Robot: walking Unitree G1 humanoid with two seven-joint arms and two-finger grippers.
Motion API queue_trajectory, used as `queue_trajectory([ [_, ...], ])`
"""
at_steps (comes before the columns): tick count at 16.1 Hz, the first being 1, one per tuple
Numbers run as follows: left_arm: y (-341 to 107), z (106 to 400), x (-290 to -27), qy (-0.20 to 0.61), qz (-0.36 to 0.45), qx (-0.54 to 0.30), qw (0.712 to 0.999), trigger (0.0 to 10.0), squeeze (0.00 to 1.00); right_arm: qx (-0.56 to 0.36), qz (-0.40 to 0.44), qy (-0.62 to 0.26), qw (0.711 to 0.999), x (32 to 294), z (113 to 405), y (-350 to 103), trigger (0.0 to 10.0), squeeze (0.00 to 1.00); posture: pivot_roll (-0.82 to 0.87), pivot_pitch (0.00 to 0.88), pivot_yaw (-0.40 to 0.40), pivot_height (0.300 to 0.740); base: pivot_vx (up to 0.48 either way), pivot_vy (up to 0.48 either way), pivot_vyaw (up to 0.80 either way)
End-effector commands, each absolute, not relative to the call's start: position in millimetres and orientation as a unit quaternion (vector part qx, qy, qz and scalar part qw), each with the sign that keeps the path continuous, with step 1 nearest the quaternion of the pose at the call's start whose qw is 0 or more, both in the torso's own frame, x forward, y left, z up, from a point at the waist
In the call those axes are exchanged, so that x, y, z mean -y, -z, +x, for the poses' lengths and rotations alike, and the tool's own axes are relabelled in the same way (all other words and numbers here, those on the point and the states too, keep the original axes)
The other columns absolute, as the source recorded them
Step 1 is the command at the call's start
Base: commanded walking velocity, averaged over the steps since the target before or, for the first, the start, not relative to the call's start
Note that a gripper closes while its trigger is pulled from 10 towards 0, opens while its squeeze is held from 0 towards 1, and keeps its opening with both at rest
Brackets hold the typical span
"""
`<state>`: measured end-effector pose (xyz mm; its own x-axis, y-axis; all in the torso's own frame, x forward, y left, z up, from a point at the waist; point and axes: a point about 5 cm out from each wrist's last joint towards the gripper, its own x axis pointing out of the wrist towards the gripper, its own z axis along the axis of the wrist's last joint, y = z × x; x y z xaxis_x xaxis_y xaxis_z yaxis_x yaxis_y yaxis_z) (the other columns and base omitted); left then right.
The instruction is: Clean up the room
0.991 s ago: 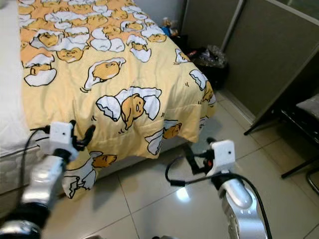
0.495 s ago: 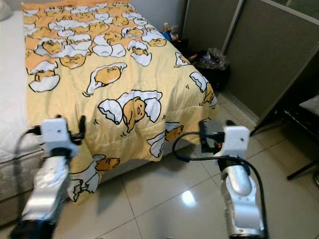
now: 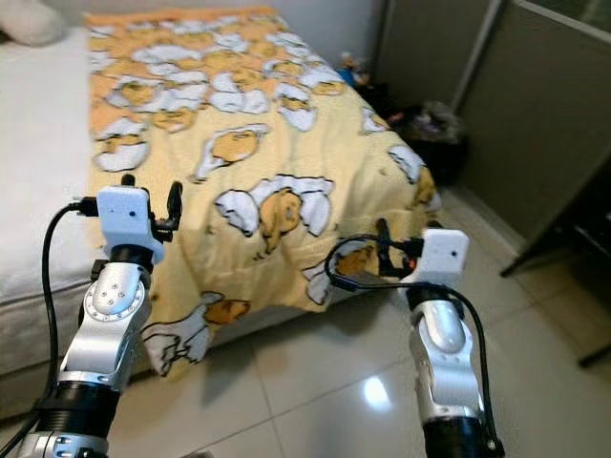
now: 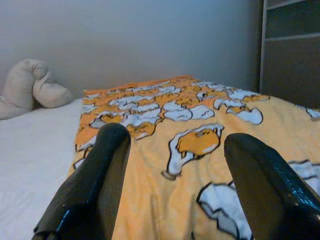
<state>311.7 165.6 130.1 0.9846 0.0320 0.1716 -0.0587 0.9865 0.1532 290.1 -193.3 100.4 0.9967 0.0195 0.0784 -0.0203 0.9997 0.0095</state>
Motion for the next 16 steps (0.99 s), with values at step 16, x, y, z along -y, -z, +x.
queue_trajectory([
  [16, -82, 289, -158, 0.029, 0.034, -0.005, 0.999, 10.0, 0.00, 0.009, -0.012, -0.017, 1.000, 203, 265, -76, 10.0, 0.00, -0.10, 0.000, -0.009, 0.740, 0.289, 0.000, 0.26],
])
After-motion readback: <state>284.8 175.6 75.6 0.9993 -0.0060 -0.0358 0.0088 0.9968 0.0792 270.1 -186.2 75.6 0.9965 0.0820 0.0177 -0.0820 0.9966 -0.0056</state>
